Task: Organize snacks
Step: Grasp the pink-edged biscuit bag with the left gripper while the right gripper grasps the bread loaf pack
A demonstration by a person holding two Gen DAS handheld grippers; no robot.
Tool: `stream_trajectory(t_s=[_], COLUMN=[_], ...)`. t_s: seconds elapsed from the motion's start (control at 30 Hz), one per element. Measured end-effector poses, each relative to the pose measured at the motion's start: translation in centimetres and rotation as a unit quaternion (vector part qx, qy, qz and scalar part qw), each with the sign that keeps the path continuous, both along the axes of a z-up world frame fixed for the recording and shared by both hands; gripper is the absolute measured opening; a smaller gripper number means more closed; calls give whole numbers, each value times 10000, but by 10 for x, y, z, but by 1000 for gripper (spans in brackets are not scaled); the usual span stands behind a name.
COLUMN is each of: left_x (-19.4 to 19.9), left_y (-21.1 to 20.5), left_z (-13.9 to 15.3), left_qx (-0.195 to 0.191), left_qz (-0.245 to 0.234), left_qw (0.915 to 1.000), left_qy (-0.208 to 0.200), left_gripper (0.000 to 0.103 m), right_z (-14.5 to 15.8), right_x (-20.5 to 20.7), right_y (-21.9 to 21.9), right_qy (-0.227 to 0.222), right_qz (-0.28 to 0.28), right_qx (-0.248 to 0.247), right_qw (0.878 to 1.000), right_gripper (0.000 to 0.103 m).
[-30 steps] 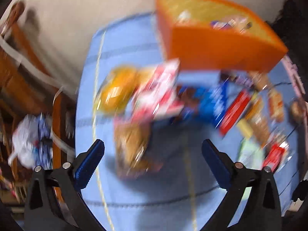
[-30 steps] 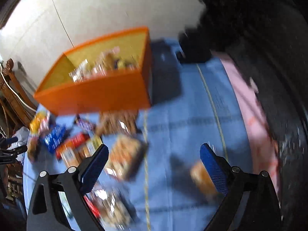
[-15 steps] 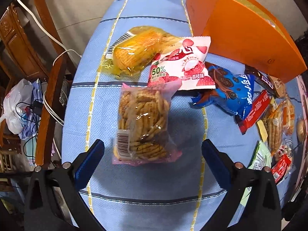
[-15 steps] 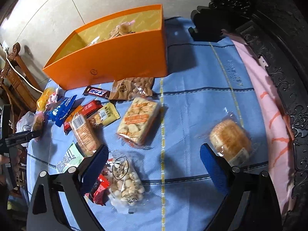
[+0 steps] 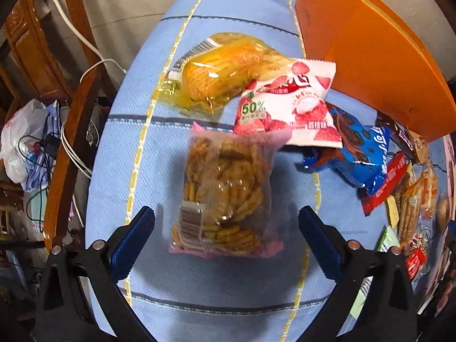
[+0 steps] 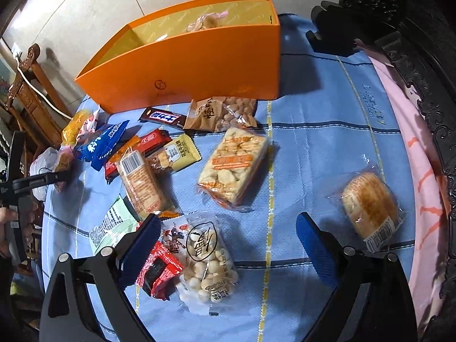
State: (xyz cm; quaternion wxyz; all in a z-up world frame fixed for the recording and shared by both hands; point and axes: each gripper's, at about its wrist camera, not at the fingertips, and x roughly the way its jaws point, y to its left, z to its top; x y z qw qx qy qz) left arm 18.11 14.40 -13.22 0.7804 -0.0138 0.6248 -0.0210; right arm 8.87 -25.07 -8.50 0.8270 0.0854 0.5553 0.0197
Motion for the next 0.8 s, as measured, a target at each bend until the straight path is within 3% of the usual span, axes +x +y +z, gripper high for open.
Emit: stream_trajectory(t_s=[0.07, 0.1, 0.2, 0.23, 0.4, 0.53, 0.8], left_x=[3, 4, 5, 4, -6, -28, -76], left_y=[0, -2, -3, -4, -6, -17, -50], left_z=[-1, -3, -3, -3, 7, 12, 15], left_qx=[8, -13, 131, 194, -31, -78, -327], left_qz=[-47, -95, -131, -130, -110, -220, -560], left_qw=[10000, 9999, 9998, 9997, 9999, 9997, 9978], left_qy=[-3, 57, 66, 53, -17, -32, 168], left_gripper=[90, 60, 55, 47, 40, 39, 40], right_z=[0, 0, 1, 1, 5, 0, -12], right_x=[-1, -2, -3, -4, -13, -30, -41], right_y=[1, 2, 1, 1, -17, -60, -117], right_qy=[12, 15, 8, 2, -66, 49, 42], right_qz=[25, 30, 13, -1, -151, -699, -1266], right_qx=[-7, -11, -10, -18, -193, -284, -671], right_qw=[10000, 10000, 10000, 10000, 9997, 9971, 9897], right_gripper=[96, 96, 96, 96, 96, 96, 96])
